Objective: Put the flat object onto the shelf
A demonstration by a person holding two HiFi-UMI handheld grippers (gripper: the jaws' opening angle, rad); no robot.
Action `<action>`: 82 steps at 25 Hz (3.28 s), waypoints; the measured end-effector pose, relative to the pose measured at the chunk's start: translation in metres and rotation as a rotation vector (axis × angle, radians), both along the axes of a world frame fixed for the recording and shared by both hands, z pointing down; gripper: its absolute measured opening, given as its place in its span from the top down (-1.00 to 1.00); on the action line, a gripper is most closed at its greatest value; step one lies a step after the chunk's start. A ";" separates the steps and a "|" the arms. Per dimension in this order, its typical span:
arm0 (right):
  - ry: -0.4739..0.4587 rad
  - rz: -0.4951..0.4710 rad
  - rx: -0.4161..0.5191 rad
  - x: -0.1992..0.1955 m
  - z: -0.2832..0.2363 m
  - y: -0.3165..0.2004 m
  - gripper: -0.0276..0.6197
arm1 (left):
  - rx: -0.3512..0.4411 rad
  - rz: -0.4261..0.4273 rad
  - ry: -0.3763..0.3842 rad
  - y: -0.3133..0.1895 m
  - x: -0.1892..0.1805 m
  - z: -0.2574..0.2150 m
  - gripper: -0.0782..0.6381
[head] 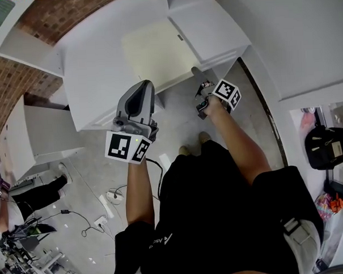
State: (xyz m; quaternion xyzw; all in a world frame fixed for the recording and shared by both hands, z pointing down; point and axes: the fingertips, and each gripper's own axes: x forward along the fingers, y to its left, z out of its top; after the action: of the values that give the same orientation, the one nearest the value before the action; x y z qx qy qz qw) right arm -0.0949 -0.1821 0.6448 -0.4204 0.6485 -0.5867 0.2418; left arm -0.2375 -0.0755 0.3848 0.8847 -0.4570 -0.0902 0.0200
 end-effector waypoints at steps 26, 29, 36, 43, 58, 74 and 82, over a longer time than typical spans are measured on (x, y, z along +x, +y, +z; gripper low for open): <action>-0.217 -0.022 -0.102 -0.054 0.038 -0.052 -0.13 | -0.074 -0.070 -0.027 -0.034 -0.019 0.026 0.79; -0.215 -0.020 -0.111 -0.052 0.038 -0.048 -0.03 | -0.076 -0.076 -0.027 -0.032 -0.021 0.026 0.79; -0.213 -0.006 -0.106 -0.047 0.021 -0.034 0.05 | -0.068 -0.065 -0.019 -0.029 -0.024 0.021 0.79; -0.201 0.024 -0.015 -0.012 -0.028 -0.016 0.06 | -0.053 -0.034 -0.008 -0.026 -0.015 0.015 0.79; -0.268 0.062 0.154 0.099 -0.220 -0.008 0.06 | 0.044 0.027 0.035 -0.047 0.036 -0.040 0.79; -0.258 -0.035 0.329 0.189 -0.385 -0.095 0.06 | 0.141 0.055 0.016 -0.078 0.142 -0.090 0.79; -0.301 -0.076 0.344 0.206 -0.432 -0.146 0.06 | 0.182 0.057 0.001 -0.087 0.185 -0.112 0.79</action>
State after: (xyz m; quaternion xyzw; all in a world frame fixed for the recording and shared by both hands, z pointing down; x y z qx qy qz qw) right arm 0.1114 -0.3280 0.2129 -0.2558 0.7110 -0.5325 0.3816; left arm -0.0522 -0.1625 0.2732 0.8954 -0.4217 -0.1311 -0.0577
